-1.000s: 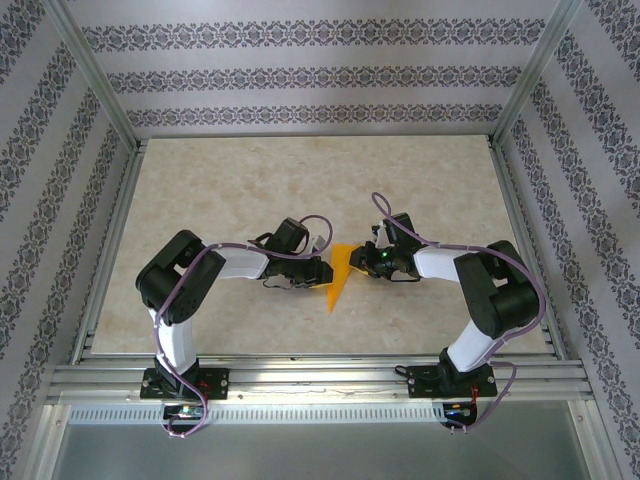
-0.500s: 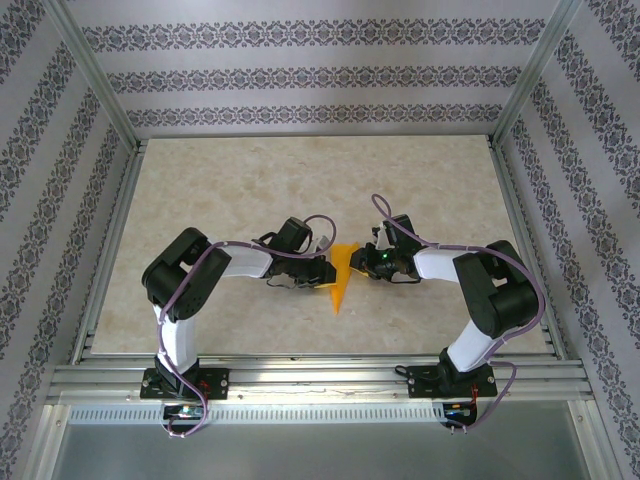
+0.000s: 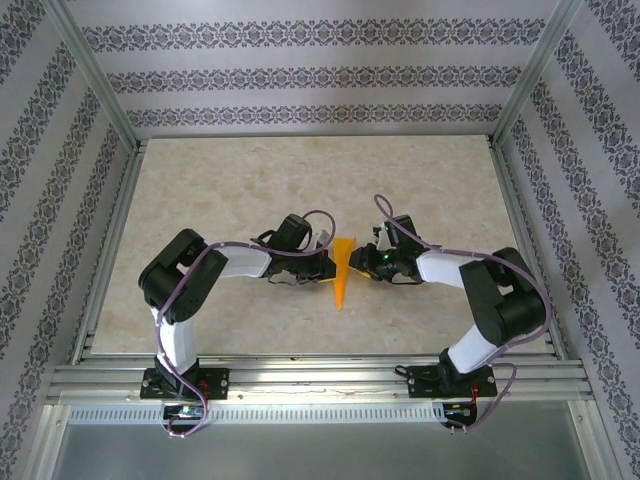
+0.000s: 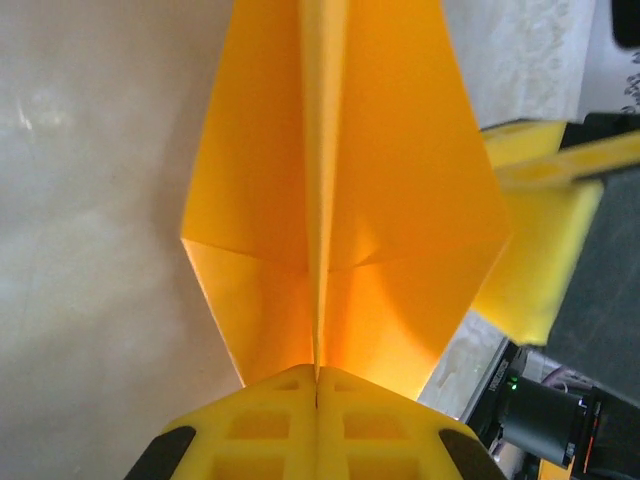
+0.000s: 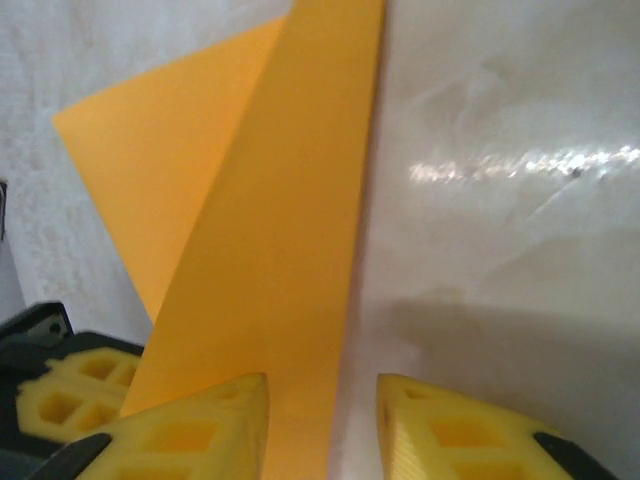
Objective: Fold a paper plane with a square sheet of paper (pick it up from the middle)
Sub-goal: Turn over the paper at the center of the table.
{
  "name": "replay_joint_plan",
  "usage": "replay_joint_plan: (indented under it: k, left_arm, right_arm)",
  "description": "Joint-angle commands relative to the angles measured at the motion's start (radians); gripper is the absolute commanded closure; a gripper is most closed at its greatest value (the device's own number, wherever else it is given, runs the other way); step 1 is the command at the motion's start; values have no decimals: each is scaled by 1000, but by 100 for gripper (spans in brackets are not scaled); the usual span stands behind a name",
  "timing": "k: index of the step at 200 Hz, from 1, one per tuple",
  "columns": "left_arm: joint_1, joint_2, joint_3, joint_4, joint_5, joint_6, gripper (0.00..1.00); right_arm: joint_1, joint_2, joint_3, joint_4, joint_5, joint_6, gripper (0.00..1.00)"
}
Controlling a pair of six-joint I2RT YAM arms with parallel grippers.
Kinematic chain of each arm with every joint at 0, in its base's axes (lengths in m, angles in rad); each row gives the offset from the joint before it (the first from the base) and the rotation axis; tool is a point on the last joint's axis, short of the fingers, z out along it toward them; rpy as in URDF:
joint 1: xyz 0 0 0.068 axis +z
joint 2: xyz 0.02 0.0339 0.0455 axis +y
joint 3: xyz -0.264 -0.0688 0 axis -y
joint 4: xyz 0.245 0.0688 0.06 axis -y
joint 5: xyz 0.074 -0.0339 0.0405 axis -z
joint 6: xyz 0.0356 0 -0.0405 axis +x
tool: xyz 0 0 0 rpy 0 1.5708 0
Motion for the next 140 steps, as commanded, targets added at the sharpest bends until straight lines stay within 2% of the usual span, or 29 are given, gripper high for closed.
replay_joint_plan:
  k: [1,49,102,140]
  left_arm:
    - [-13,-89,6,-86,-101,46,100]
    - [-15,-161,53,-321,-308,120,100]
    - [-18,-156,98,-420,-355,151,100]
    - [-20,-147,109,-432,-349,156,100]
  right_arm:
    - [-1,-84,-14,-15,6,10,62]
    - [36,-120,22,12,-37,46,53]
    - [120,-50,92,46,-65,42,49]
    - [145,30,130,35,-16,67,50]
